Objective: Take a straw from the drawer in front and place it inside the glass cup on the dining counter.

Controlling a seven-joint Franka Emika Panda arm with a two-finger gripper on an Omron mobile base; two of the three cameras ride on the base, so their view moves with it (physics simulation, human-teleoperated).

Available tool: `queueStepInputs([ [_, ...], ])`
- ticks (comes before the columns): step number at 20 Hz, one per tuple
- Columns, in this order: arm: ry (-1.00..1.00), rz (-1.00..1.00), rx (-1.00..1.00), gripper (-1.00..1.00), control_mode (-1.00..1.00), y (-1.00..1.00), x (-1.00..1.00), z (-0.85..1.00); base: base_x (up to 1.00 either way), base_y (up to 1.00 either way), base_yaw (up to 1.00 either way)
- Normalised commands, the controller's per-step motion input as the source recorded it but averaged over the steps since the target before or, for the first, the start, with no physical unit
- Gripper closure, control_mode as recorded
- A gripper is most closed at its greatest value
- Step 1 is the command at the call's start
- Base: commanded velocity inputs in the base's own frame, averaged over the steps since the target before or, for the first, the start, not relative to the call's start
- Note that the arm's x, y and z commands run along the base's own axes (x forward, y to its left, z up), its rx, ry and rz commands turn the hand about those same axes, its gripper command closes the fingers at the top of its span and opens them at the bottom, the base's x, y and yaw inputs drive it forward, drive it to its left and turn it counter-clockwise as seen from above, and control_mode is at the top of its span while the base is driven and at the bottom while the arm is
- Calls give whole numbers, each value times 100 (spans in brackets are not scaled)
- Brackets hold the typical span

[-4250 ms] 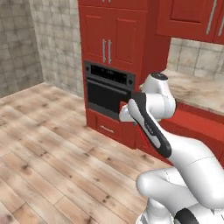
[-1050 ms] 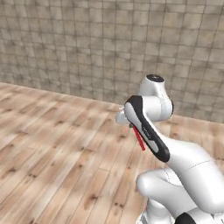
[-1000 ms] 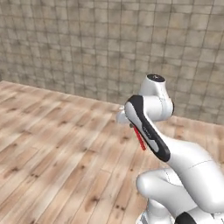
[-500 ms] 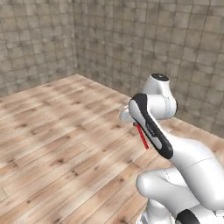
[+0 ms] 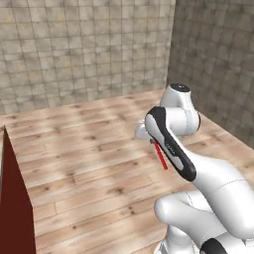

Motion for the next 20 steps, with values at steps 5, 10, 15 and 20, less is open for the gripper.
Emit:
queueStepInputs([
  [5,0,0,0,100,100,0,0,0,100,-24,33],
  [10,0,0,0,100,100,0,0,0,100,-24,20],
  [15,0,0,0,100,100,0,0,0,100,-23,18],
  [20,0,0,0,100,100,0,0,0,100,-27,23],
])
